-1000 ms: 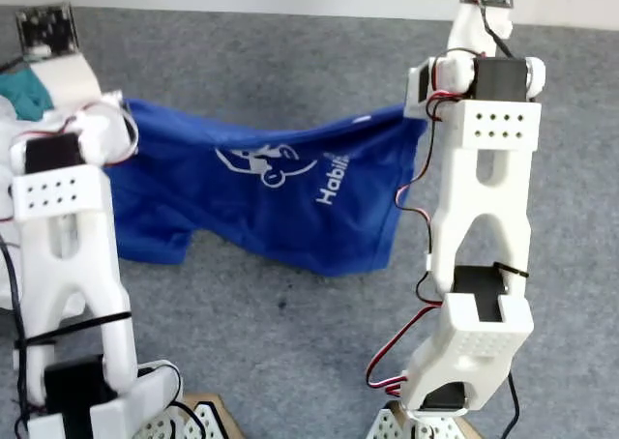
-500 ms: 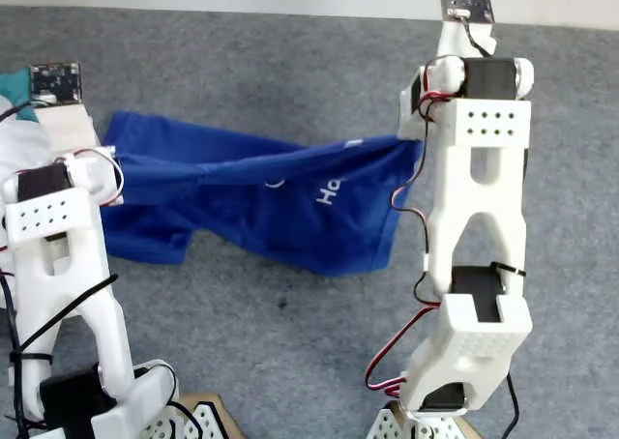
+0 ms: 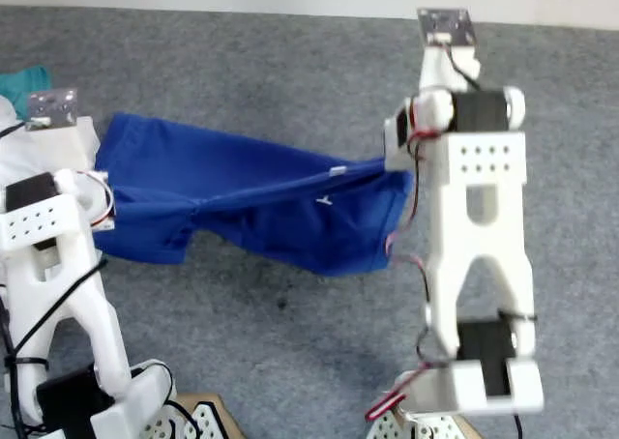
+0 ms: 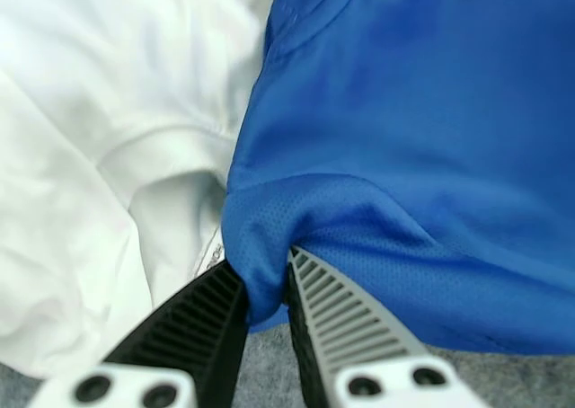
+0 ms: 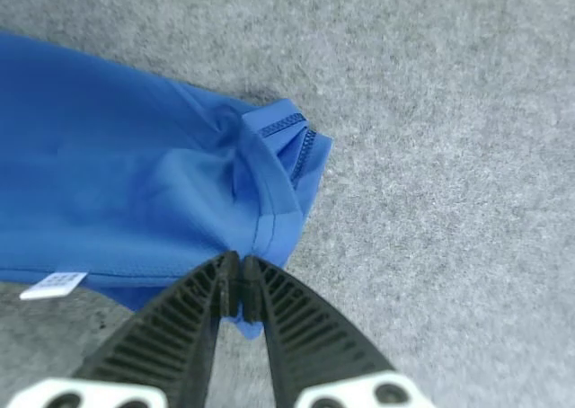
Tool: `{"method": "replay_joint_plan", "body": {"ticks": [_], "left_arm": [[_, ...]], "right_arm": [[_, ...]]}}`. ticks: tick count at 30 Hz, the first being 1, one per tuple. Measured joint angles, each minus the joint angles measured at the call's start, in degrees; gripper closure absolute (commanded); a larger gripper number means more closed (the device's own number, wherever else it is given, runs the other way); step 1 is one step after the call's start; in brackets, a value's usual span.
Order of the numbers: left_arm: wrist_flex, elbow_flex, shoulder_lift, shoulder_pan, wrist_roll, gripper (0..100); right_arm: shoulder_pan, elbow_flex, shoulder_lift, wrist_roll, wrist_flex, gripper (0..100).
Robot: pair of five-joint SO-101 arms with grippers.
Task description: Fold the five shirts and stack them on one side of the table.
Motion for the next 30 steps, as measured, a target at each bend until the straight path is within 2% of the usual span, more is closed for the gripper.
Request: {"method": "replay_joint_plan", "body": {"ticks": [5, 8, 18, 26, 30], "left_arm": [[-2.55, 2.90, 0.00, -0.35, 0.00, 95], [-3.43, 4.31, 0.00, -0.35, 0.00, 95], [-4.04, 6.59, -0.09, -0.88, 0.00, 95], [-5.19, 6.59, -0.09, -1.76, 0.00, 95], [-7.21, 7.38, -0.09, -1.85, 0.00, 94]], "right_arm": [[-1.67, 29.01, -14.59, 1.32, -16.53, 99.3], [-1.85, 38.33, -17.85, 1.41, -21.36, 99.3], [-1.85, 41.93, -18.20, 1.85, -23.65, 99.3], [-1.85, 50.64, -19.52, 1.85, -29.10, 98.8], [-1.85, 51.52, -19.52, 1.85, -29.71, 84.6]]}}
